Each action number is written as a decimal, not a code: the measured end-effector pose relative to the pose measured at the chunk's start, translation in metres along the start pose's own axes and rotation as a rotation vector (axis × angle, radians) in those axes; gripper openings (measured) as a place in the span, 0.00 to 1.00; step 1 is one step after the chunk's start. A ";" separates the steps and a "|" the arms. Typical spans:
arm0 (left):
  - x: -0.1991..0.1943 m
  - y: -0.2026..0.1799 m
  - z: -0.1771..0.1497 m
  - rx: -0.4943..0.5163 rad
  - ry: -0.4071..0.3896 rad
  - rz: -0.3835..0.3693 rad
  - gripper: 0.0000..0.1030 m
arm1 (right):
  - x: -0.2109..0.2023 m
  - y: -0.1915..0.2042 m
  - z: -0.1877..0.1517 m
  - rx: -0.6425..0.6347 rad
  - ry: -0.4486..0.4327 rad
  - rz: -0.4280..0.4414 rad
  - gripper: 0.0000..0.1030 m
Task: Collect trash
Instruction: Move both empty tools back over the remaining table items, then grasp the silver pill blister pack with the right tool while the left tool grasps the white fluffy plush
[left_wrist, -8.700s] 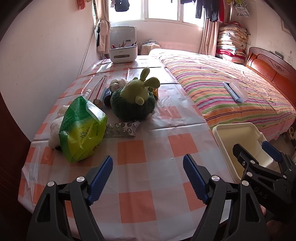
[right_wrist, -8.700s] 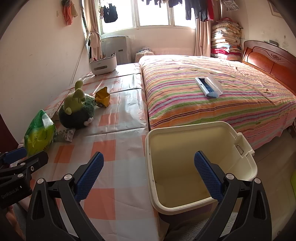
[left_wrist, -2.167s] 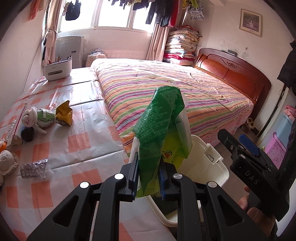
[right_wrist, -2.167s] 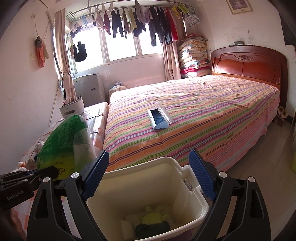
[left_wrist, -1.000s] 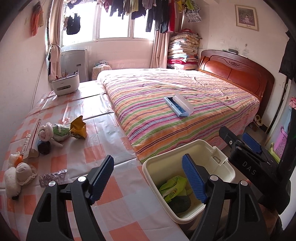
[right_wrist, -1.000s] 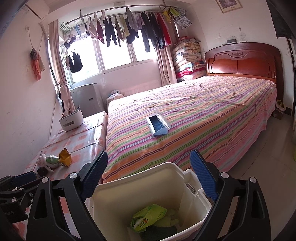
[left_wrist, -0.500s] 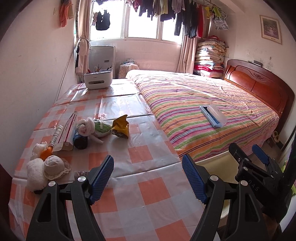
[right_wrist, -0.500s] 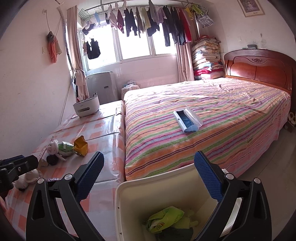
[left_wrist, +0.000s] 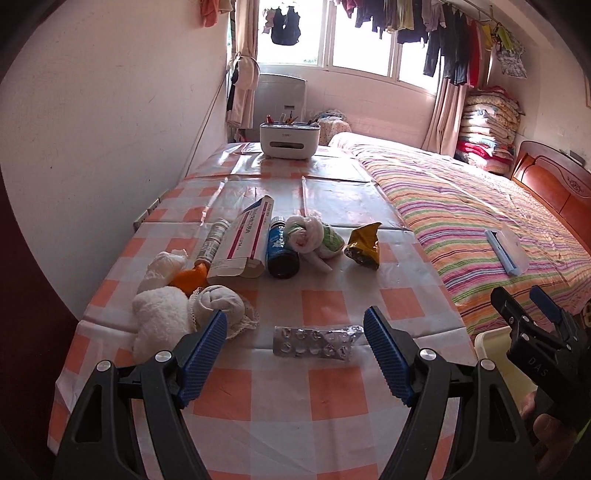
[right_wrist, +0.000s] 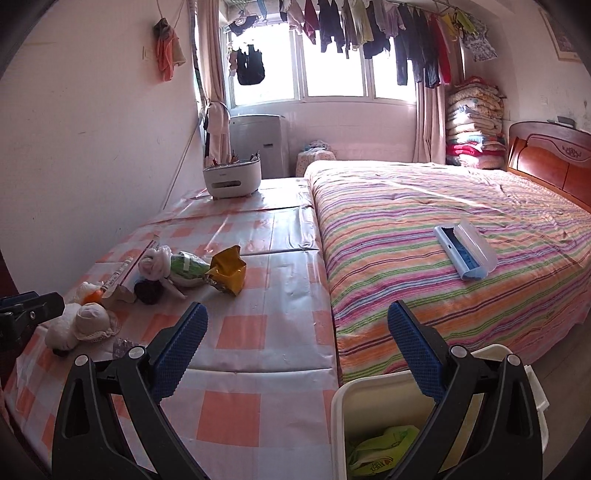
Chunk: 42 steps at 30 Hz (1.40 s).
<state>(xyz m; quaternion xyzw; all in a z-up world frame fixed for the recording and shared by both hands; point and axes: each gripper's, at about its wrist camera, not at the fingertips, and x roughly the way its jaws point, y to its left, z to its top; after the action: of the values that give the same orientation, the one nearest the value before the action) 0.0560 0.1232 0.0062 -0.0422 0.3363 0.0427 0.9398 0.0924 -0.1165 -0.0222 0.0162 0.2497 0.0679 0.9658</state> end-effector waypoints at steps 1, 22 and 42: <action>0.004 0.010 -0.002 -0.014 0.008 0.014 0.72 | 0.005 0.007 0.000 -0.013 0.010 0.012 0.94; 0.020 0.109 -0.022 -0.216 0.087 0.104 0.72 | 0.083 0.151 -0.024 -0.421 0.315 0.418 0.94; 0.059 0.152 -0.020 -0.406 0.175 0.078 0.72 | 0.108 0.173 -0.043 -0.572 0.455 0.531 0.41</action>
<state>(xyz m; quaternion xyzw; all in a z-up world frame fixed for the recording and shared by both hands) 0.0724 0.2752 -0.0545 -0.2210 0.4027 0.1422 0.8768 0.1443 0.0696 -0.1005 -0.2032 0.4140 0.3813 0.8012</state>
